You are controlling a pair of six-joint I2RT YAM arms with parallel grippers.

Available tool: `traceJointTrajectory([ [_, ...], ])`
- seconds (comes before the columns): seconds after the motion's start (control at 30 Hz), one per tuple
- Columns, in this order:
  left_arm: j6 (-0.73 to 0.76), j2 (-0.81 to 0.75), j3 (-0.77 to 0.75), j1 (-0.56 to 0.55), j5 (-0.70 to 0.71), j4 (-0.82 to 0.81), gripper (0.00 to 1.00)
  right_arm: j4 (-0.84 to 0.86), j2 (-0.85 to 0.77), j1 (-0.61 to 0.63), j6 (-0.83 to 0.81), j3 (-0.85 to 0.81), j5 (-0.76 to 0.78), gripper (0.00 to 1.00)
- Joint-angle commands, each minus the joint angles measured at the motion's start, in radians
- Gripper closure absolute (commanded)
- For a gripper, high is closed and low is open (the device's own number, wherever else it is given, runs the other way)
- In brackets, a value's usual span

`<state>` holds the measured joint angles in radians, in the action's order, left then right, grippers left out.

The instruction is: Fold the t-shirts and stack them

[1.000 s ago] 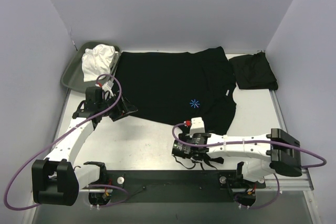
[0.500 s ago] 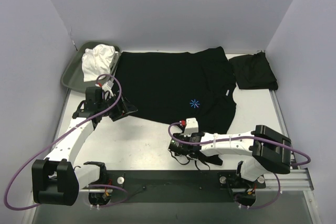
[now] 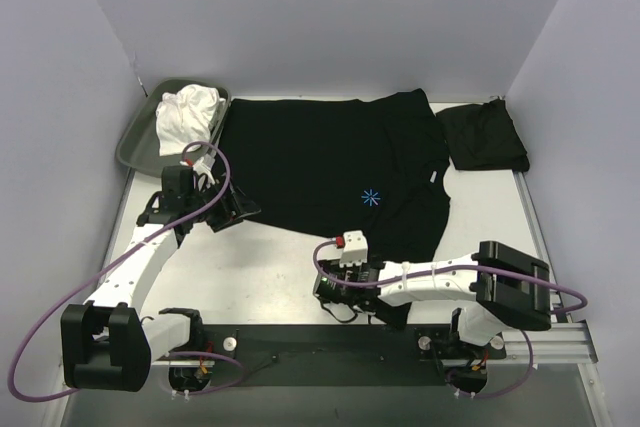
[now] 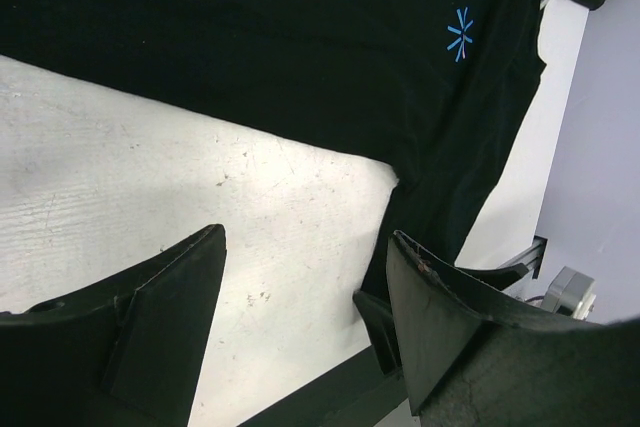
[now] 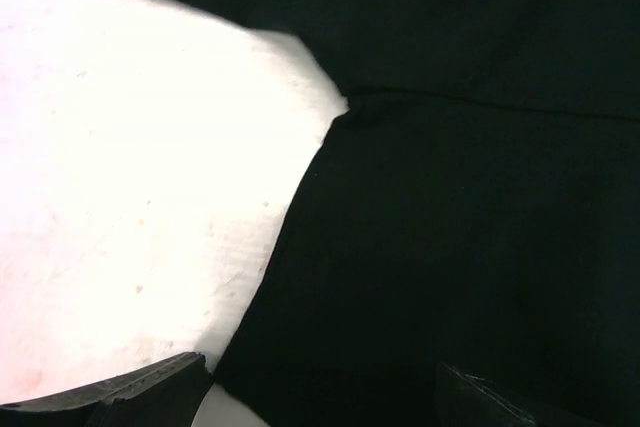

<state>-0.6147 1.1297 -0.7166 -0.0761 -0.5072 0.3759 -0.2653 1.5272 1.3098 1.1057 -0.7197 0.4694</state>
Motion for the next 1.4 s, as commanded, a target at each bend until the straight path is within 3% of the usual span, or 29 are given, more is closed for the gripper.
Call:
traceJointTrajectory([
  [0.0,0.026,-0.021,-0.018,0.009,-0.007,0.001,0.25,-0.066,0.039,0.068,0.049,0.037,-0.19,0.0],
  [0.13,0.026,-0.016,-0.018,0.01,-0.007,0.003,0.25,-0.122,0.019,0.077,0.033,-0.015,-0.17,0.0],
  [0.27,0.029,-0.015,-0.03,0.009,-0.004,0.011,0.25,-0.258,-0.027,0.069,0.002,-0.105,-0.023,0.0],
  [0.4,0.042,0.001,-0.073,0.007,0.007,0.03,0.25,-0.337,-0.119,-0.025,-0.061,-0.164,0.04,0.0],
  [0.53,0.067,0.062,-0.15,-0.005,0.056,0.064,0.17,-0.331,-0.197,-0.177,-0.194,-0.188,0.069,0.0],
  [0.63,0.073,0.154,-0.204,-0.03,0.133,0.078,0.17,-0.273,-0.216,-0.306,-0.292,-0.204,0.035,0.0],
  [0.83,0.038,0.327,-0.303,-0.071,0.229,0.057,0.2,-0.189,-0.188,-0.45,-0.369,-0.21,-0.043,0.0],
  [1.1,0.013,0.576,-0.48,-0.152,0.312,0.066,0.2,-0.101,-0.223,-0.546,-0.405,-0.132,-0.121,0.0],
  [1.37,-0.025,0.628,-0.44,-0.171,0.463,0.09,0.21,-0.098,-0.32,-0.575,-0.422,-0.06,-0.149,0.0],
])
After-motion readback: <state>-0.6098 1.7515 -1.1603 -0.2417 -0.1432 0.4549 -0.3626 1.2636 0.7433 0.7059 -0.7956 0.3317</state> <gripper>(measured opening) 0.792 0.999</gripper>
